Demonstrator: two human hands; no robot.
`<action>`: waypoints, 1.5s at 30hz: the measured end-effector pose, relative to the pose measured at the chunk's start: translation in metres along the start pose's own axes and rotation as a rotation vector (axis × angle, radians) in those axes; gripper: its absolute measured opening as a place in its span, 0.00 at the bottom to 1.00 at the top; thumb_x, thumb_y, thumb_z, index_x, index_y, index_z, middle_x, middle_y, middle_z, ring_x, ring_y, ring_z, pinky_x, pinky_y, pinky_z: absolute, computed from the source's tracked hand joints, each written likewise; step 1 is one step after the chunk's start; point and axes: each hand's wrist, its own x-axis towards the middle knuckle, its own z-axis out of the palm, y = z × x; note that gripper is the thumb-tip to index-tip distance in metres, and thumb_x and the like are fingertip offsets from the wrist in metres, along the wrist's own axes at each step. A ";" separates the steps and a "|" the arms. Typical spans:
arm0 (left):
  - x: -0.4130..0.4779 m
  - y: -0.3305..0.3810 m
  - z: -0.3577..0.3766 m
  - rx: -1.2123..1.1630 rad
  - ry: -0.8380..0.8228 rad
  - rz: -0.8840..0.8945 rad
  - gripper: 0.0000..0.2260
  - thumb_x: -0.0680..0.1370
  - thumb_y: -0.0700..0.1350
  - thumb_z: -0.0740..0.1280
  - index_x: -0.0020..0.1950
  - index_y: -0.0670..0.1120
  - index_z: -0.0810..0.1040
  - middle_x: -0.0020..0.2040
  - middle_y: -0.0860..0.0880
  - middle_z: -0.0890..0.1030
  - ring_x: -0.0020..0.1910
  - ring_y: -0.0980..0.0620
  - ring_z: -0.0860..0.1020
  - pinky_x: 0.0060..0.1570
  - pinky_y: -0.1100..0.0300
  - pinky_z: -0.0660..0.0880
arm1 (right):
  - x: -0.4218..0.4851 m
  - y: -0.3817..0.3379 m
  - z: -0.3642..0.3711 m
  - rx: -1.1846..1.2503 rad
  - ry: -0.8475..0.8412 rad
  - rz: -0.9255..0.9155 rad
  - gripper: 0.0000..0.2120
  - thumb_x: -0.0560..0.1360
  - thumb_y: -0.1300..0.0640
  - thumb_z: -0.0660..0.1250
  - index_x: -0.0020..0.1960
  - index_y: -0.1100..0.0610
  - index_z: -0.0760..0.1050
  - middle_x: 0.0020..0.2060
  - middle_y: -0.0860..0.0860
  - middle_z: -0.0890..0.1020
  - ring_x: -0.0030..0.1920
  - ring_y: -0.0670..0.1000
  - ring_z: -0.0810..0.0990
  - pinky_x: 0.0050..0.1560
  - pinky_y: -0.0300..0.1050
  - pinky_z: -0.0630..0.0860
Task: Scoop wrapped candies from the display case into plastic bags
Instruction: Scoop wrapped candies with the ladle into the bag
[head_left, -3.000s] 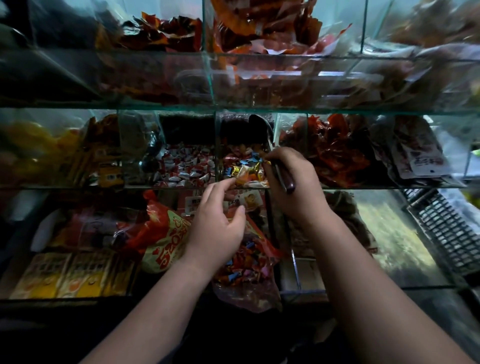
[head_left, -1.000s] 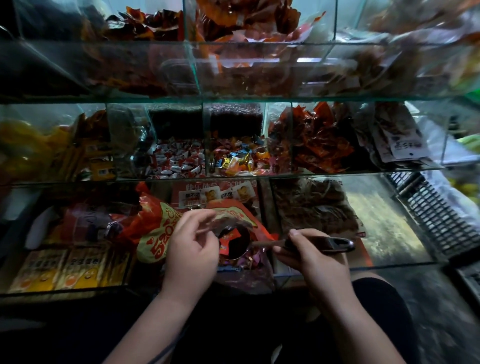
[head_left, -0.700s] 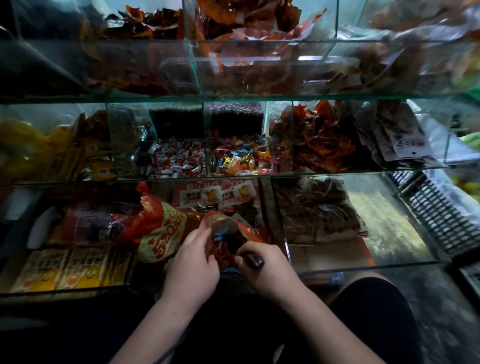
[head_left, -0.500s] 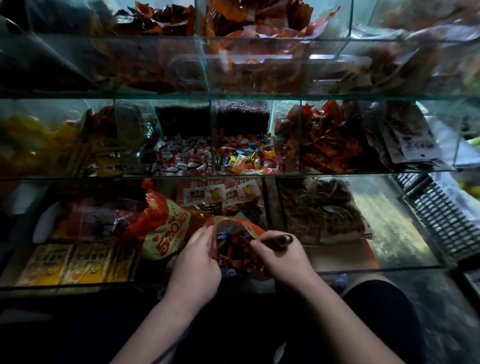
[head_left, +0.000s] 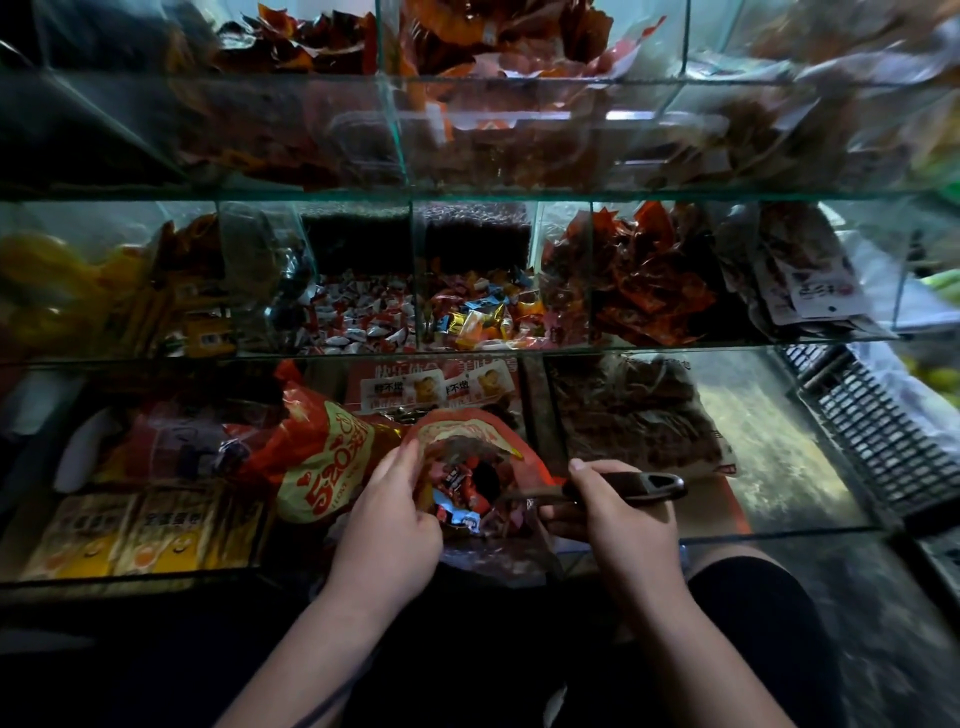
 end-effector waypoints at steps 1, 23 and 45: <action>-0.001 0.002 0.001 0.022 0.016 0.012 0.36 0.76 0.35 0.63 0.82 0.52 0.56 0.80 0.59 0.59 0.77 0.57 0.59 0.74 0.62 0.56 | -0.001 -0.002 -0.003 0.010 0.001 -0.005 0.10 0.78 0.58 0.71 0.39 0.53 0.84 0.33 0.62 0.86 0.36 0.65 0.87 0.36 0.54 0.85; 0.022 0.023 0.045 0.339 -0.166 0.058 0.28 0.84 0.60 0.53 0.82 0.50 0.57 0.80 0.45 0.58 0.80 0.45 0.55 0.78 0.46 0.56 | -0.038 -0.058 -0.036 0.103 0.033 -0.159 0.11 0.77 0.56 0.72 0.36 0.53 0.82 0.32 0.58 0.85 0.37 0.66 0.87 0.35 0.49 0.84; 0.007 0.058 0.025 0.197 0.082 0.213 0.32 0.82 0.64 0.55 0.82 0.51 0.54 0.81 0.50 0.53 0.79 0.51 0.51 0.75 0.54 0.54 | -0.075 -0.133 -0.039 0.090 -0.110 -0.270 0.07 0.66 0.51 0.70 0.30 0.50 0.80 0.28 0.54 0.83 0.32 0.63 0.86 0.32 0.48 0.83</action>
